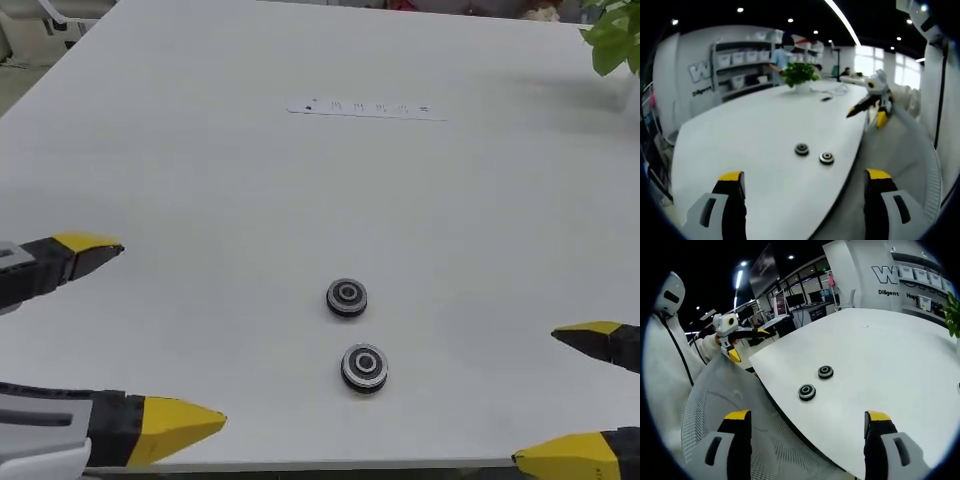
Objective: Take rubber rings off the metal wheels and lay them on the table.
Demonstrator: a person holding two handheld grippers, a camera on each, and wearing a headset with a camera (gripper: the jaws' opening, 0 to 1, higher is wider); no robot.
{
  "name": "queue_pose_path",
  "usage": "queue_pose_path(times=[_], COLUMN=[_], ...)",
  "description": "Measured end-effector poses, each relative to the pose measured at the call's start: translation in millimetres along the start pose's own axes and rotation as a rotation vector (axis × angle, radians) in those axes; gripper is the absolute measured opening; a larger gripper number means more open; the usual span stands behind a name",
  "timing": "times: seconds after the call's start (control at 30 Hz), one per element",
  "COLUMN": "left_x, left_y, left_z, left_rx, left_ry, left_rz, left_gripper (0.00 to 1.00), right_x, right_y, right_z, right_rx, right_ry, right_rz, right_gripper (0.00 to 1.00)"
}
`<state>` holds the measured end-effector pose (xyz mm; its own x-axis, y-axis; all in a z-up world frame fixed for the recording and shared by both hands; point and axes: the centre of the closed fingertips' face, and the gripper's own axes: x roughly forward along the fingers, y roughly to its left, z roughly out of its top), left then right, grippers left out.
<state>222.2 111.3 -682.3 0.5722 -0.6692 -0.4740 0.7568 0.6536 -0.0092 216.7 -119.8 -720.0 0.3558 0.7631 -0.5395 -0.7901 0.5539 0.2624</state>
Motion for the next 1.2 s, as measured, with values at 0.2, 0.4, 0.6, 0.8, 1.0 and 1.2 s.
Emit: queue_pose_path(times=[0.2,0.4,0.6,0.8,1.0,1.2], left_x=[1.6,-1.3,3.7,15.7,29.0,38.1], left_y=[-1.2,-5.3,-6.0,-7.4,-7.2,-13.3], left_z=[23.5,59.1,70.4,74.7,88.9,102.8], left_rx=[0.036,0.088,0.152,0.198,0.246,0.298], left_ry=[-0.037,-0.101,-0.099,-0.091,-0.102,-0.125], left_rz=[-0.024,-0.060,-0.081,-0.116,-0.146,-0.179], left_gripper=[1.00,1.00,1.00,1.00,0.97,0.95], right_x=[-1.9,-3.0,0.4,4.3,10.4,17.4], right_y=[-11.9,-15.8,-11.3,-4.6,-1.2,-1.1], right_z=[23.8,49.5,65.8,81.3,101.5,116.2], right_rx=[-0.029,-0.072,-0.109,-0.160,-0.211,-0.261], right_ry=[-0.053,-0.107,-0.127,-0.140,-0.157,-0.173], right_rz=[-0.024,-0.023,-0.004,0.035,0.057,0.072], right_gripper=[0.88,0.82,0.80,0.72,0.68,0.64])
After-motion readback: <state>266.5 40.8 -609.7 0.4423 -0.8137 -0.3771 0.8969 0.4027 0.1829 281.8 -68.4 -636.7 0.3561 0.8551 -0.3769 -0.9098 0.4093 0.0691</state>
